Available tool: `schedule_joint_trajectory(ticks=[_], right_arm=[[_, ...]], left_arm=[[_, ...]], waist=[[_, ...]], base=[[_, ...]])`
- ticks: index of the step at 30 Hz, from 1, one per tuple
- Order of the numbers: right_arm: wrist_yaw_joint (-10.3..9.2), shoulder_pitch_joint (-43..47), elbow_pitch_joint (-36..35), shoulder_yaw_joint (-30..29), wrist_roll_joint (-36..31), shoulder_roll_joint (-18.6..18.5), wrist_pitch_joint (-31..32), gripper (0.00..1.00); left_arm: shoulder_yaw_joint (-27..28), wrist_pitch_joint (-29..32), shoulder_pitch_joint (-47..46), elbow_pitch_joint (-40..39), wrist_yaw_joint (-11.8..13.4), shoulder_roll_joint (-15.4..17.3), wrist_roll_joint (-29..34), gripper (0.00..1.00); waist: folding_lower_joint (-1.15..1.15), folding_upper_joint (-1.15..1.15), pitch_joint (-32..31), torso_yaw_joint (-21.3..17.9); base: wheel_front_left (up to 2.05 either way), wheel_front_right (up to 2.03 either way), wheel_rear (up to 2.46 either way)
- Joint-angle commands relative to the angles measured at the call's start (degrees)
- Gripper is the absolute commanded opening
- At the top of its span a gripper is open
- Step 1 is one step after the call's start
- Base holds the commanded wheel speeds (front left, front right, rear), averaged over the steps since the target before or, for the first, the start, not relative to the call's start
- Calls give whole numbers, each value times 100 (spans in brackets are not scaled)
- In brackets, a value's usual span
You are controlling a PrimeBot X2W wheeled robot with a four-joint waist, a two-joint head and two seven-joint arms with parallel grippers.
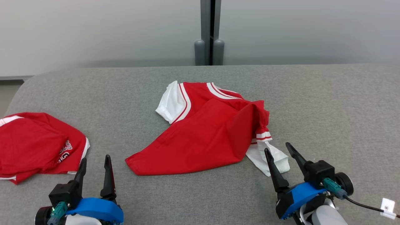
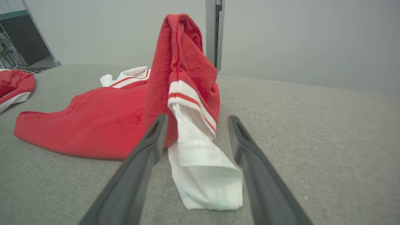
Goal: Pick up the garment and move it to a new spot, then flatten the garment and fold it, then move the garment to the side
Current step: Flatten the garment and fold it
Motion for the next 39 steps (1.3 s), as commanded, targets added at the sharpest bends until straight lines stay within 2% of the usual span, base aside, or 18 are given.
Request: schedule_joint_trajectory(ticks=[1, 10, 11, 12, 14, 15, 16, 19, 22, 27, 33, 36, 39], right_arm=[[1, -128, 98, 27, -114, -20, -34, 100], [1, -251, 549, -268, -473, -19, -35, 100], [1, -280, 560, -294, -501, -20, -34, 88], [1, -310, 580, -329, -536, -21, -34, 65], [1, -372, 647, -365, -608, -19, -34, 30], [1, -424, 687, -384, -649, -20, -34, 5], [1, -487, 748, -437, -647, -23, -34, 0], [1, -782, 840, -812, -721, -18, -35, 0], [1, -1145, 807, -1258, -1079, -23, -35, 0], [1, -2128, 466, -1934, -2120, -68, -34, 0], [0, -2888, -33, -2015, -2785, -333, -33, 0], [0, -2807, -14, -1969, -2887, -455, -31, 0], [0, -2338, 102, -2211, -2882, -499, -27, 0]], left_arm=[[-19, -29, -104, -28, -47, -2, 24, 100], [-38, -29, -185, -52, -95, -35, -33, 100], [-37, -29, -200, -55, -97, -36, -48, 100], [-45, -29, -212, -65, -98, -37, -62, 100], [-86, -29, -227, -78, -100, -39, -90, 100], [-106, -29, -243, -87, -101, -36, -114, 100], [-128, -29, -266, -90, -101, -31, -141, 100], [-237, -29, -356, -105, -91, -4, -195, 100], [-400, -29, -436, -151, -86, 28, -253, 100], [-698, -29, -642, -252, -86, 99, -393, 100], [-973, -29, -762, -299, -86, 156, -499, 100], [-1021, -29, -704, -289, -86, 163, -552, 100], [-1035, -29, -620, -283, -86, 157, -581, 100]], waist=[[0, -1, 79, 94], [0, -1, 231, 254], [0, -1, 250, 261], [0, -1, 271, 266], [0, -1, 310, 277], [0, -1, 331, 286], [0, -1, 352, 300], [0, -1, 437, 360], [0, -1, 529, 430], [0, -1, 734, 539], [0, -1, 817, 637], [0, -1, 790, 614], [0, -1, 757, 541]], base=[[0, 0, 0], [0, 0, 0], [0, 0, 0], [0, 0, 0], [0, 0, 0], [0, 0, 0], [0, 0, 0], [0, 0, 0], [0, 0, 0], [0, 0, 0], [0, 0, 0], [0, 0, 0], [0, 0, 0]])
